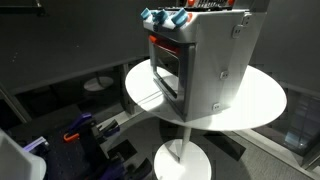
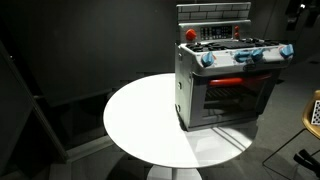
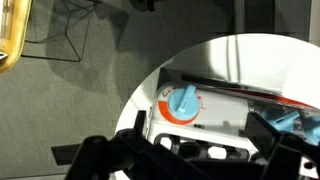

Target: Push the top right button on the toy stove

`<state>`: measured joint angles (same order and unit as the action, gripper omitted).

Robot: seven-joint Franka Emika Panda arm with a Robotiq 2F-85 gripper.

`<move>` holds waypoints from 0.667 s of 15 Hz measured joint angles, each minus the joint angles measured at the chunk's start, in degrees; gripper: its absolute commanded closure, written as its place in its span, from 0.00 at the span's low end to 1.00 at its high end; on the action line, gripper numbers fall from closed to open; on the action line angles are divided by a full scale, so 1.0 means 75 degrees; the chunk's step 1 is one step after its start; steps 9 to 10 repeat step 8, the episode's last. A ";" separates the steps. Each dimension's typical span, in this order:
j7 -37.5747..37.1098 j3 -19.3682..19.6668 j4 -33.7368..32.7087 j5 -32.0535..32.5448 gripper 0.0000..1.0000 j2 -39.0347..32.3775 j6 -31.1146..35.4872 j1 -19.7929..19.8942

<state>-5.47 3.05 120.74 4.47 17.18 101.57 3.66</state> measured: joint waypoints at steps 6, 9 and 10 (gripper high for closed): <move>0.0092 -0.0003 0.0865 0.0000 0.00 0.0569 0.0420 0.0000; 0.0092 -0.0003 0.0921 0.0000 0.00 0.0605 0.0433 0.0000; 0.0092 -0.0003 0.0921 0.0000 0.00 0.0605 0.0433 0.0000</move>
